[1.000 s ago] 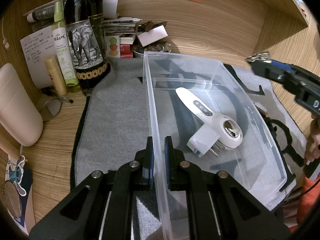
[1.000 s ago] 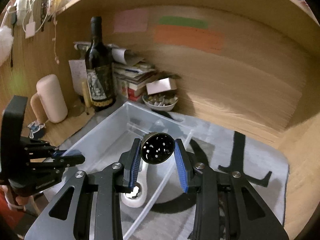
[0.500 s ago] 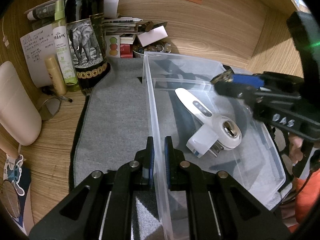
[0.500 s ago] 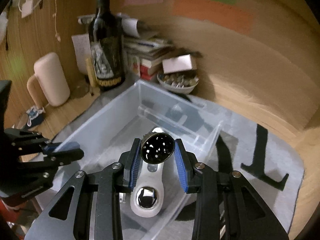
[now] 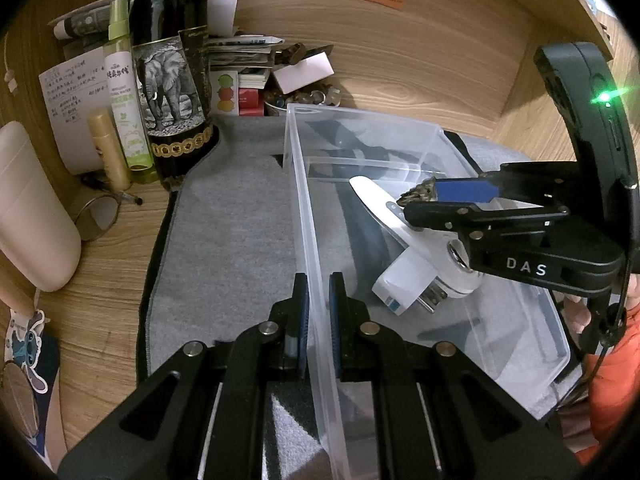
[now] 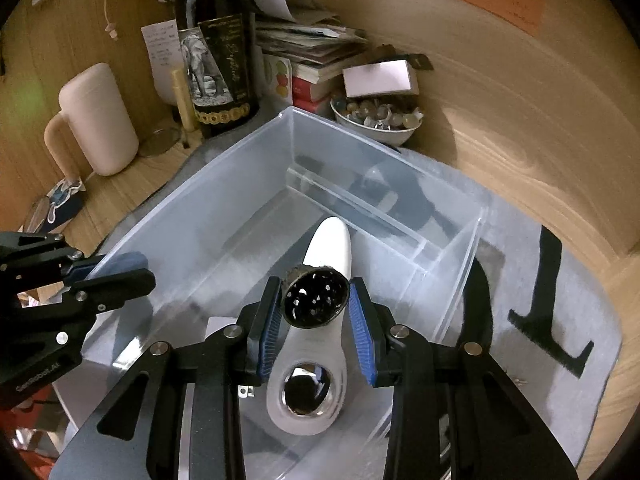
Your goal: Organize rigid objects
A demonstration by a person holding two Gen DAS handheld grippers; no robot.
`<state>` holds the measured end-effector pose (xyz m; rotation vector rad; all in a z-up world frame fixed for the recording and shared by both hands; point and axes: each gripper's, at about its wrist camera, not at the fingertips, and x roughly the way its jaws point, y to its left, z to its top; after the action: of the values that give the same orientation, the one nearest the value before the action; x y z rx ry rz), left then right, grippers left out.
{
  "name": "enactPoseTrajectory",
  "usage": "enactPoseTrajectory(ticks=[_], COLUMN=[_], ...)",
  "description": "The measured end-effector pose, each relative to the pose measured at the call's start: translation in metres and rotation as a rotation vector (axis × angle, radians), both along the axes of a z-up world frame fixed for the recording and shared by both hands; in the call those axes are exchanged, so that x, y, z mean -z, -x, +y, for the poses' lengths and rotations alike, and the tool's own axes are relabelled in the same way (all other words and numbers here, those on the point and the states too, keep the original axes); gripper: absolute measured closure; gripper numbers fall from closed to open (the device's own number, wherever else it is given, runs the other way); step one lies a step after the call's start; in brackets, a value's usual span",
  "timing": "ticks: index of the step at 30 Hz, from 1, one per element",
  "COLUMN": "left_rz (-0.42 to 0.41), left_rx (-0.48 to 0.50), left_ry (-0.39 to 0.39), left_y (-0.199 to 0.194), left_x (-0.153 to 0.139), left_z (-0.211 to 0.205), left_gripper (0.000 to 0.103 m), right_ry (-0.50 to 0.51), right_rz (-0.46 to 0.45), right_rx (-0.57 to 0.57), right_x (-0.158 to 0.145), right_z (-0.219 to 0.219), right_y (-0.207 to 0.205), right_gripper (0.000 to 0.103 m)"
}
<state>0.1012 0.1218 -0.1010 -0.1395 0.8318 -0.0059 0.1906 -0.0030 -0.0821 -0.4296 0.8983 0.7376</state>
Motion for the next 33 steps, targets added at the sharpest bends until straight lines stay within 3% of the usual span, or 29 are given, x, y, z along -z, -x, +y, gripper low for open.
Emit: enactPoseTrajectory(ticks=[3,8,17,26,33], left_rz=[0.000,0.000,0.002,-0.002,-0.003], left_rx=[0.000,0.000,-0.002,-0.004,-0.003], left_ry=[0.000,0.000,-0.004,0.000,-0.001], left_y=[0.000,0.000,-0.001,0.000,0.000], left_x=[0.000,0.000,0.000,0.000,0.000], left_z=[0.000,0.001,0.001,0.002,0.002], left_gripper=[0.094,0.094,0.094,0.094,0.094], right_ry=[-0.011,-0.041,-0.097,-0.135,-0.115], right_rz=[-0.028,-0.071,-0.181,-0.244,-0.239], right_rx=[0.006,0.006,0.030,0.133,0.262], right_x=[-0.005,-0.021,-0.054,-0.071,-0.065], right_z=[-0.002,-0.006,-0.029,-0.076,-0.123], right_y=[0.002,0.008,0.025,0.031,0.032], right_gripper=[0.054,0.053,0.032,0.032,0.032])
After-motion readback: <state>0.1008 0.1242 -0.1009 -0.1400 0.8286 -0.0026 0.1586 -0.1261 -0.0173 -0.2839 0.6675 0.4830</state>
